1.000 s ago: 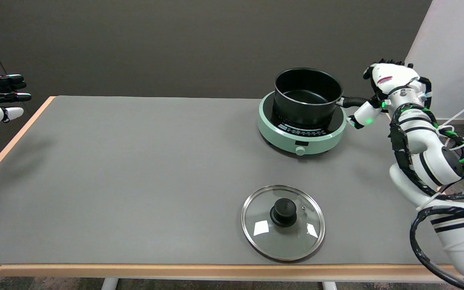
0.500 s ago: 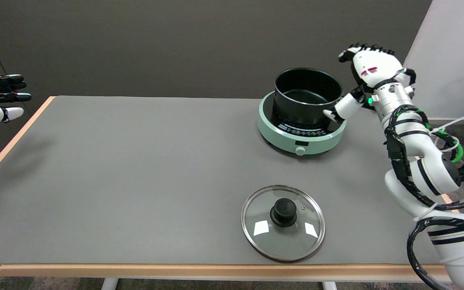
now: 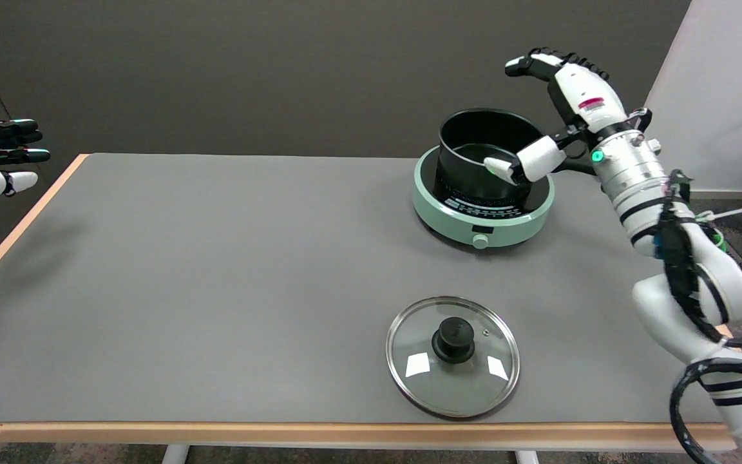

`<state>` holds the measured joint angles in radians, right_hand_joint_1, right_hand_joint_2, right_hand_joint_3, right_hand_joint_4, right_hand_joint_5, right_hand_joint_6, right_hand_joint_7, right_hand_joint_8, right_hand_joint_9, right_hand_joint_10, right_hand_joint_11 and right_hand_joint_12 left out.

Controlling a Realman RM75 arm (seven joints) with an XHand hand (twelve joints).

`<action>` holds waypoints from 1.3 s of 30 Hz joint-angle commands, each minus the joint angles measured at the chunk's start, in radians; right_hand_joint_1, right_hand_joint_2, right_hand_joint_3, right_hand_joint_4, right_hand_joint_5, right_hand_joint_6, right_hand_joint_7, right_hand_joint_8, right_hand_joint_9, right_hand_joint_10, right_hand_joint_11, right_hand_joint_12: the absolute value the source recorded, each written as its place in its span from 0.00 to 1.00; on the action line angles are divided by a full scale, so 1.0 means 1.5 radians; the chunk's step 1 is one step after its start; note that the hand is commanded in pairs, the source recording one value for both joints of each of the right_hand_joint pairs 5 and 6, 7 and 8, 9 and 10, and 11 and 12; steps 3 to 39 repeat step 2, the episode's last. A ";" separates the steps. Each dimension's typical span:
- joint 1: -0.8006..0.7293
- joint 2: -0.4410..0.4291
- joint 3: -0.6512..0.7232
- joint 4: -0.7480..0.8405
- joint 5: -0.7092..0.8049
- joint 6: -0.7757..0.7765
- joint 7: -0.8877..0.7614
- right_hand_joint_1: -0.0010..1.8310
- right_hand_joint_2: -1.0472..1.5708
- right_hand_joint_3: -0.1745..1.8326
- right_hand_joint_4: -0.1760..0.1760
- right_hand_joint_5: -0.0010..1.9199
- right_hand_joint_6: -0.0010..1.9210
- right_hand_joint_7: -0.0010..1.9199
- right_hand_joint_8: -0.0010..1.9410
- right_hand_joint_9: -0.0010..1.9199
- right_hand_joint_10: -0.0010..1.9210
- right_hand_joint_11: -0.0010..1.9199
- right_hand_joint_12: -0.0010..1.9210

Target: Place the pot onto the induction cooker.

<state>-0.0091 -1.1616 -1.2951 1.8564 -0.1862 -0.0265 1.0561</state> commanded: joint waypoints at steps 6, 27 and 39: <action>-0.192 0.140 0.112 0.011 0.422 0.202 0.010 0.61 0.37 0.58 0.00 0.18 0.18 0.18 0.17 0.18 0.18 0.18 0.18; -0.192 0.140 0.112 0.011 0.422 0.202 0.010 0.61 0.37 0.58 0.00 0.18 0.18 0.18 0.17 0.18 0.18 0.18 0.18; -0.192 0.140 0.112 0.011 0.422 0.202 0.010 0.61 0.37 0.58 0.00 0.18 0.18 0.18 0.17 0.18 0.18 0.18 0.18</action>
